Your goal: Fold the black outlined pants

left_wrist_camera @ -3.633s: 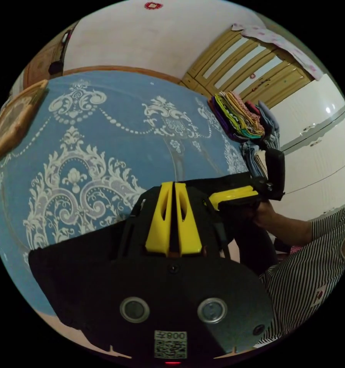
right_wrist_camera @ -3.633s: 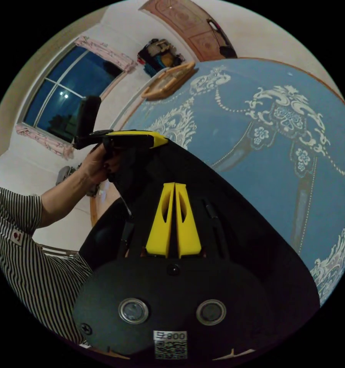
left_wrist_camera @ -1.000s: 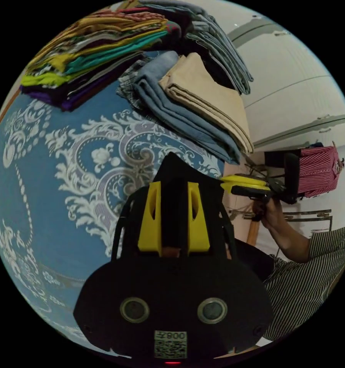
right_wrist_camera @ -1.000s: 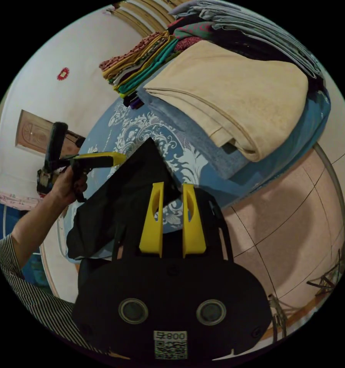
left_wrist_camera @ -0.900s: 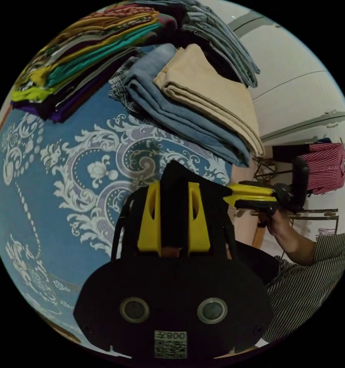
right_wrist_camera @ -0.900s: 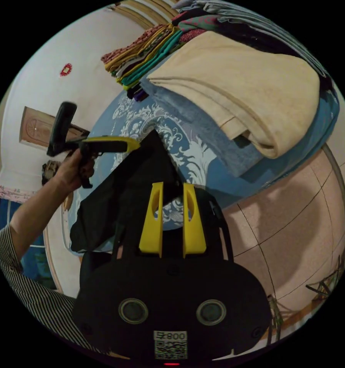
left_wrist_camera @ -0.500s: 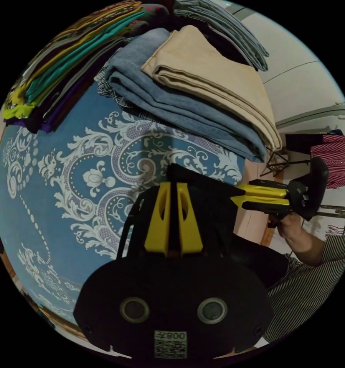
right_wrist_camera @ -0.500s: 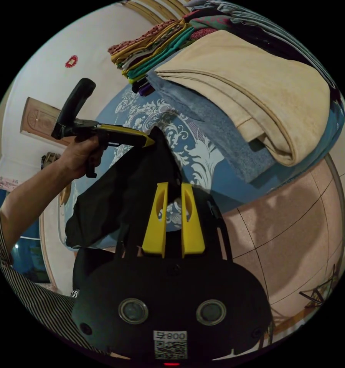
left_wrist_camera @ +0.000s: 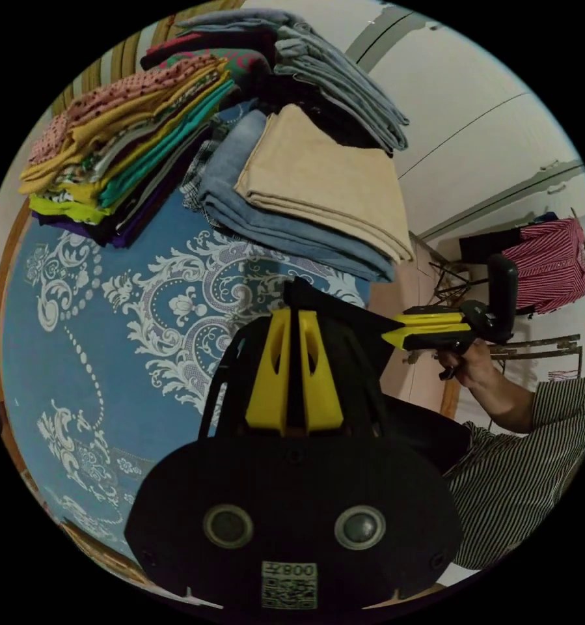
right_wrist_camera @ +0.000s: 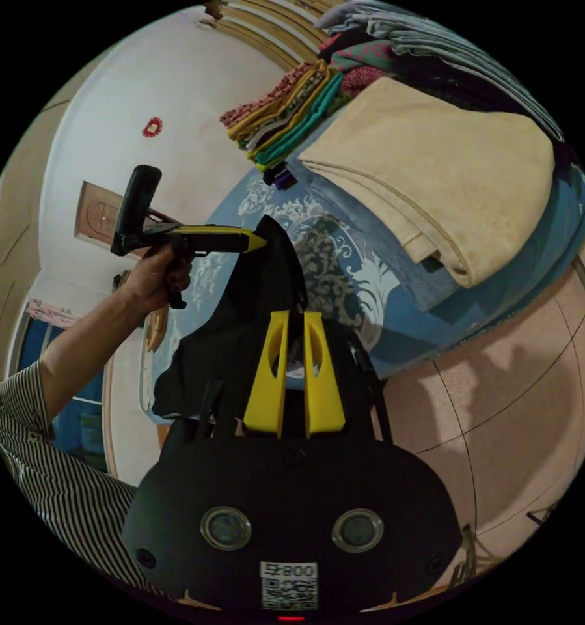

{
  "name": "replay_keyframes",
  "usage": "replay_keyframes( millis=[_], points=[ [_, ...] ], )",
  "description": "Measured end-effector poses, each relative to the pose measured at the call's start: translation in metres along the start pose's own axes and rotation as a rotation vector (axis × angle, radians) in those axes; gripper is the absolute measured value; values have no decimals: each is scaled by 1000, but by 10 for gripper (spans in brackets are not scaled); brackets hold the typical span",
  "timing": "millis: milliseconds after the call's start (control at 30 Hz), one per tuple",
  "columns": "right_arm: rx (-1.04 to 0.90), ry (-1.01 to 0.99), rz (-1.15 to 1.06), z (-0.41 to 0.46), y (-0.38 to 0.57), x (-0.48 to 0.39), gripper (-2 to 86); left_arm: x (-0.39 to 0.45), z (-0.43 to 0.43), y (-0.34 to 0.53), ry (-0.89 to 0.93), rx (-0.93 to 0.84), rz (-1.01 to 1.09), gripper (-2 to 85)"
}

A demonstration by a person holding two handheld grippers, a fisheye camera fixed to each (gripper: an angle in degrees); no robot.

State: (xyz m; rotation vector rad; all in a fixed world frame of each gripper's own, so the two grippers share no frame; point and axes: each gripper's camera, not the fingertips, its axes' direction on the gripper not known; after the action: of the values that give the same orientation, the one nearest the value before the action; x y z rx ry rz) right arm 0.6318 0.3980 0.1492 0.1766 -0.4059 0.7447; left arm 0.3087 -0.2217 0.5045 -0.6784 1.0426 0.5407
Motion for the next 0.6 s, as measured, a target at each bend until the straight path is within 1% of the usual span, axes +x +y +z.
replay_keyframes(
  millis=[167,300,467,600],
  points=[
    [56,-88,-96,-16,10,-48,28,13,-60,51,-15,124,43,22],
    [56,-139,-235,-14,17,-109,28,14,-102,103,-23,213,44,23],
    [8,-195,-388,12,27,-185,28,2,-150,198,-47,296,-2,25],
    [-92,-227,-501,57,36,-250,29,-14,-166,262,-43,320,-57,25]
  ],
)
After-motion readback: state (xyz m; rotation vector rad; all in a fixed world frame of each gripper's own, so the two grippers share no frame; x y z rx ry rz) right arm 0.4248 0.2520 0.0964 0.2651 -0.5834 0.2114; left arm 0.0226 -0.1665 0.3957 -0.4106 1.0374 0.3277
